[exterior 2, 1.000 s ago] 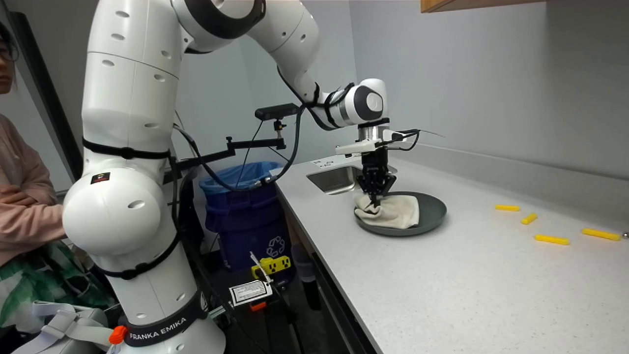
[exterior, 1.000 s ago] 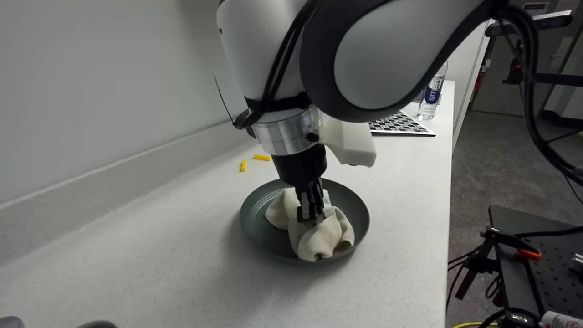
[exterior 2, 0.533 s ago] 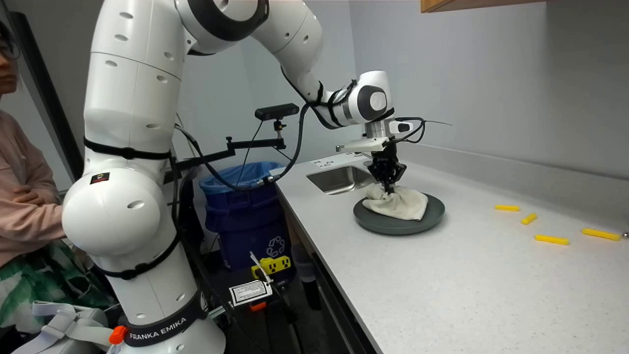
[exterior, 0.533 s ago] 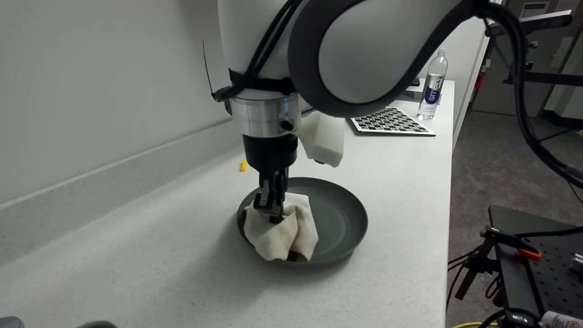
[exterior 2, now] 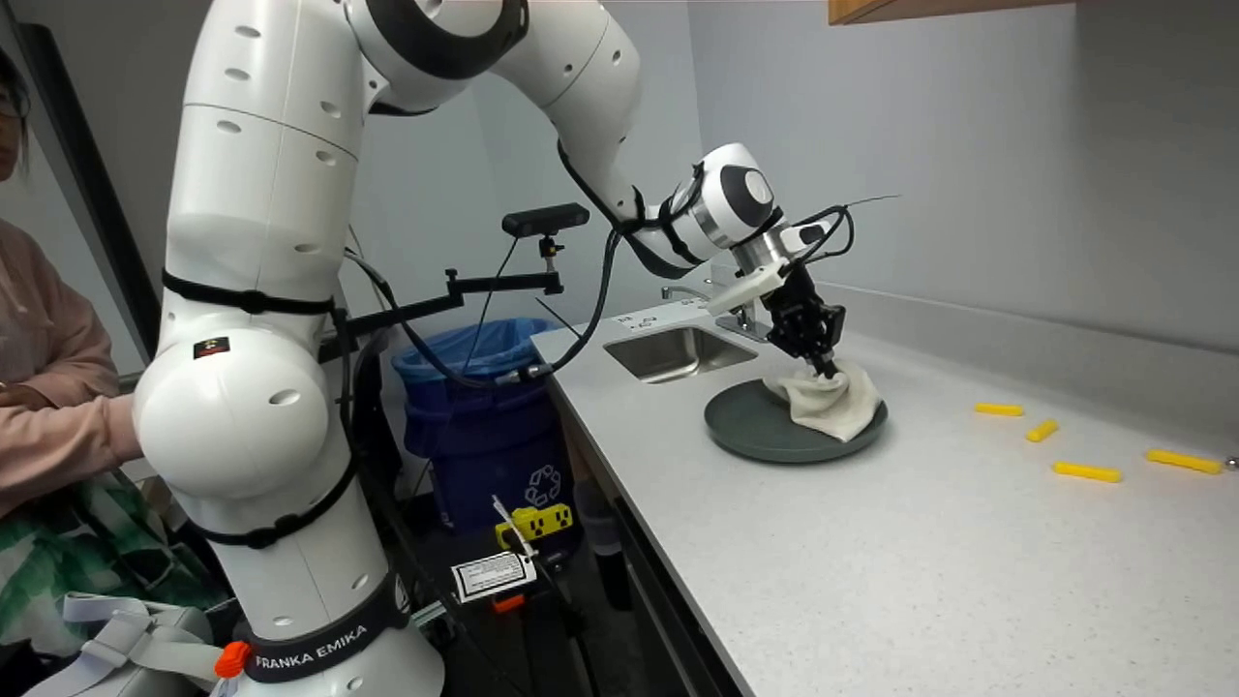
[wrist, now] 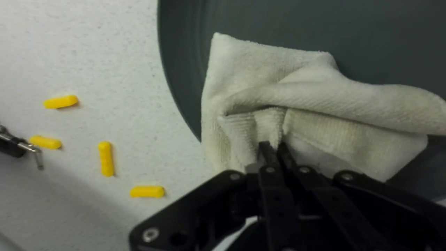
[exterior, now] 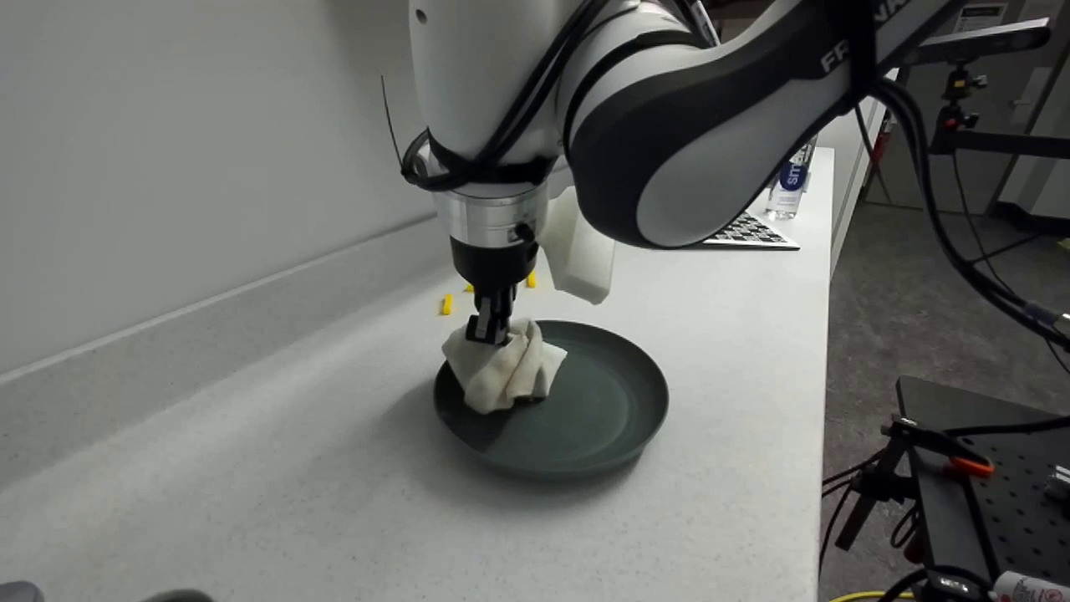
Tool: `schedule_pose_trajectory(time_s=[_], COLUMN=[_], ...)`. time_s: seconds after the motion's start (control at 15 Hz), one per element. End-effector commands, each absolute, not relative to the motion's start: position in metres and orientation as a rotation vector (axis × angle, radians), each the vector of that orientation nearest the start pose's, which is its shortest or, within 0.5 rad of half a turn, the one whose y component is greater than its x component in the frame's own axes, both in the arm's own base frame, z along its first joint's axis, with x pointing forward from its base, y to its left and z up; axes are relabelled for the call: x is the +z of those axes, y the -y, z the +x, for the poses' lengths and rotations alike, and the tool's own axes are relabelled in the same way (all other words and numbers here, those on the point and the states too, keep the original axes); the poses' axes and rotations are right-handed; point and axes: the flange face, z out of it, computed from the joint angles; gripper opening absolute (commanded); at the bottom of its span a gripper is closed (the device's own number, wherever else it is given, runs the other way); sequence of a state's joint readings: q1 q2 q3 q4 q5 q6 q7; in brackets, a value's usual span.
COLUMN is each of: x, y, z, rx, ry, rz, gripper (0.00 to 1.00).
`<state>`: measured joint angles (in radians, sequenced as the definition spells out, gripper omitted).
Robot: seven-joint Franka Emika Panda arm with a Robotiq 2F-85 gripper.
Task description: Wipe the plate with the towel, put the towel on the counter then move the plate backwards
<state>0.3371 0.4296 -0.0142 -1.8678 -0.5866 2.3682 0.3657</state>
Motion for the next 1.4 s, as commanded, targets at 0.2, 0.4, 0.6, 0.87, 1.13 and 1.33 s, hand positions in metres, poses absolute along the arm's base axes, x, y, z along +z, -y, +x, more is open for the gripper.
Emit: schedule_pose_trajectory(time_s=[0.2,0.4,0.6,0.87,1.13,1.33], x=[0.305,0.303,0.297,0.284,0.285,0.294], y=[-0.182,-0.183,-0.187,-0.19,-0.193,-0.191], z=[0.58,0.562,0.552,0.548,0.551,0.551], rx=[-0.234,-0.12,-0.098,-0.06,-0.052,-0.032], ry=[0.584,0.582,0.561,0.527,0.453,0.428], rz=[-3.585,-3.541,-3.459,-3.377,-3.328,-3.329], gripper=[0.01,0.01,0.01,0.01,0.32,0.5])
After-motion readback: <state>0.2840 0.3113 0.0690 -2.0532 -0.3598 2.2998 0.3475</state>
